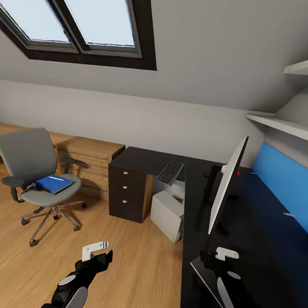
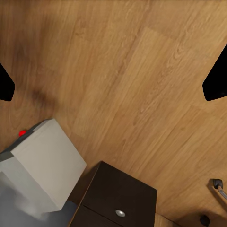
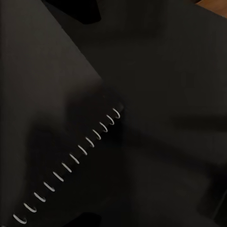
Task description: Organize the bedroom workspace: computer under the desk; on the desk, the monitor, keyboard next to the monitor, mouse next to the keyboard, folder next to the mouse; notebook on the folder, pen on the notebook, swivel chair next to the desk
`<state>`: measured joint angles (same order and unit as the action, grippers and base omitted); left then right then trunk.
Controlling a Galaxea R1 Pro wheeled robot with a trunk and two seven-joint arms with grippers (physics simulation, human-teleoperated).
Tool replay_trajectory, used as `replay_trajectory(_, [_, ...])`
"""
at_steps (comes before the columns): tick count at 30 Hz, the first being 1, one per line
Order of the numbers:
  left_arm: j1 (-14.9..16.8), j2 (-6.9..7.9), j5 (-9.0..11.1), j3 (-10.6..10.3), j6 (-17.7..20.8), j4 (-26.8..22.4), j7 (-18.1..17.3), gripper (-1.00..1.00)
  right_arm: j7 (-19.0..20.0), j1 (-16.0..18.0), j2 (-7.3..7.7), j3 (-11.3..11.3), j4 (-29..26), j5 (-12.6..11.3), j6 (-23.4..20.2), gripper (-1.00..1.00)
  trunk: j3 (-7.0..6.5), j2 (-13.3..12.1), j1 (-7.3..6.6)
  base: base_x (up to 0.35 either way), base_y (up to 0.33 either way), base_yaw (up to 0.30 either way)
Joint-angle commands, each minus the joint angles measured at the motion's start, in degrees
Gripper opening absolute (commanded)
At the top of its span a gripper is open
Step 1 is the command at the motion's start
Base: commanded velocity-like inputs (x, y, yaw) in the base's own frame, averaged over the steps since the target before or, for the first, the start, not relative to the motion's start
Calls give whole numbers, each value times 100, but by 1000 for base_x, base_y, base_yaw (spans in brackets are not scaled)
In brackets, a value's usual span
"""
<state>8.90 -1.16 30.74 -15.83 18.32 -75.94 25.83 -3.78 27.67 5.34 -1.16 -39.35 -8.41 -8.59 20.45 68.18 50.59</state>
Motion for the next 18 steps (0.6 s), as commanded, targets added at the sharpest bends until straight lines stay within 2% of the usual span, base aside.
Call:
replay_trajectory(1, [3,1,46,-8,13,-9,45,100,-26,2,2,11,-12,-58,-28,100,7,5,0,0,0,0])
replay_trajectory(6, [5,1,47,-8,13,-9,45,100,-26,2,2,11,-12,-63,-28,100,7,5,0,0,0,0])
replay_trajectory(18, [6,-1,52,-10,13,-9,45,100,-29,2,-2,20,-12,-64,-34,100,223,486,264,0,0,0])
